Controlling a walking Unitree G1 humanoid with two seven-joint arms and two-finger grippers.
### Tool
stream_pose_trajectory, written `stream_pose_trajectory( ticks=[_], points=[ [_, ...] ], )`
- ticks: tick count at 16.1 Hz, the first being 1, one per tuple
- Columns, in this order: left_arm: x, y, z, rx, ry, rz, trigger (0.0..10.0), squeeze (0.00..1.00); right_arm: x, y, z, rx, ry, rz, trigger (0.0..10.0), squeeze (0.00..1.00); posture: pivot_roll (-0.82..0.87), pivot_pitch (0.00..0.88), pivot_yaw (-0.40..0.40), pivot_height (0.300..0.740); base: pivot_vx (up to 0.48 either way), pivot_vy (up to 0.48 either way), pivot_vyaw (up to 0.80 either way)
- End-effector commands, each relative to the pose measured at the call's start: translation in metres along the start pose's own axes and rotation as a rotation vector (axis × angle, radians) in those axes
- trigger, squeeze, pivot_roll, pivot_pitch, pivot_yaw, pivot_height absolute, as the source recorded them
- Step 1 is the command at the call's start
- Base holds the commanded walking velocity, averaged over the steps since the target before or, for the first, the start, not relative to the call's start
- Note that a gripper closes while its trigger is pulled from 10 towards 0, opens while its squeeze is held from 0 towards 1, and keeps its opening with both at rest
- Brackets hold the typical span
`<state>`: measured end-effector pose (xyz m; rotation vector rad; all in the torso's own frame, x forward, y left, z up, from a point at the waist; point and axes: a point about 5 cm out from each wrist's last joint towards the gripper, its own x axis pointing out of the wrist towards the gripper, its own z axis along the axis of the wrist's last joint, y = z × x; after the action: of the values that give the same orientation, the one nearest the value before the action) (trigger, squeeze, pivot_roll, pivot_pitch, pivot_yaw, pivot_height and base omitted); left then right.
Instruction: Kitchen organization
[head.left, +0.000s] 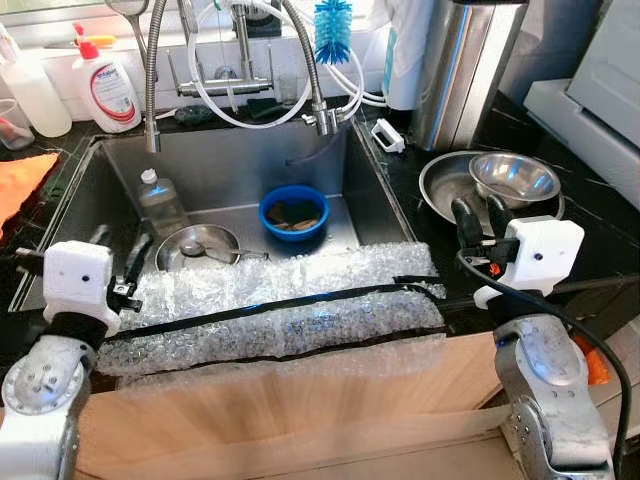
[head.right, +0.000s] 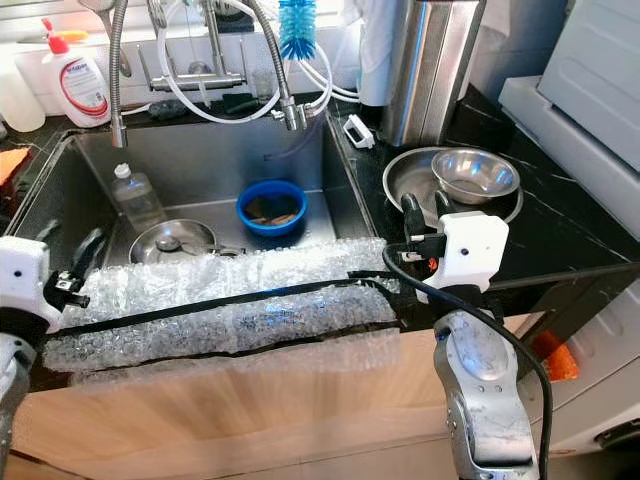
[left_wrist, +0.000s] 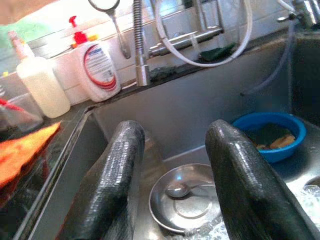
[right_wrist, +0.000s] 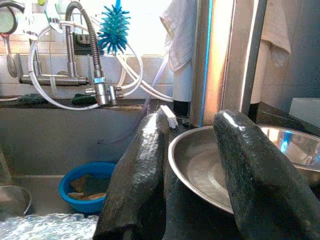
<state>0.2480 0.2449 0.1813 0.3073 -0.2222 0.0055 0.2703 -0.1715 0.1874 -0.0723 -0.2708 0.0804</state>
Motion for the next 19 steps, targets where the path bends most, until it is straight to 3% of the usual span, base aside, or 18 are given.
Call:
stream_pose_trajectory(
  ticks=[1, 6, 9, 11, 15, 19],
  points=[
    [-0.001, 0.001, 0.004, -0.003, -0.013, 0.016, 10.0, 0.00, 0.003, 0.001, 0.001, 0.004, -0.002, 0.010, 10.0, 0.00, -0.10, 0.009, 0.014, 0.740, 0.000, 0.000, 0.00],
    [0.008, -0.008, 0.008, -0.075, -0.029, 0.013, 10.0, 0.00, 0.005, 0.001, -0.001, 0.018, 0.017, 0.009, 10.0, 0.00, -0.10, 0.000, 0.006, 0.740, 0.000, 0.000, 0.00],
    [0.010, -0.014, 0.008, -0.091, -0.024, 0.003, 10.0, 0.00, 0.021, -0.025, 0.011, 0.019, 0.031, -0.095, 10.0, 0.00, -0.11, 0.000, 0.009, 0.740, 0.000, 0.000, 0.00],
    [0.011, -0.017, 0.009, -0.099, -0.025, -0.003, 10.0, 0.00, 0.031, -0.031, 0.018, 0.011, 0.024, -0.114, 10.0, 0.00, -0.11, 0.000, 0.006, 0.740, 0.000, 0.000, 0.00],
    [0.011, -0.022, 0.010, -0.100, -0.022, -0.019, 10.0, 0.00, 0.024, -0.018, -0.004, 0.005, 0.167, -0.037, 10.0, 0.00, -0.10, 0.008, 0.005, 0.740, 0.000, 0.000, 0.00],
    [0.011, -0.022, 0.009, -0.098, -0.016, -0.021, 10.0, 0.00, 0.030, -0.018, -0.005, -0.028, 0.211, -0.010, 10.0, 0.00, -0.11, 0.017, 0.007, 0.740, 0.000, 0.000, 0.00]
  ],
)
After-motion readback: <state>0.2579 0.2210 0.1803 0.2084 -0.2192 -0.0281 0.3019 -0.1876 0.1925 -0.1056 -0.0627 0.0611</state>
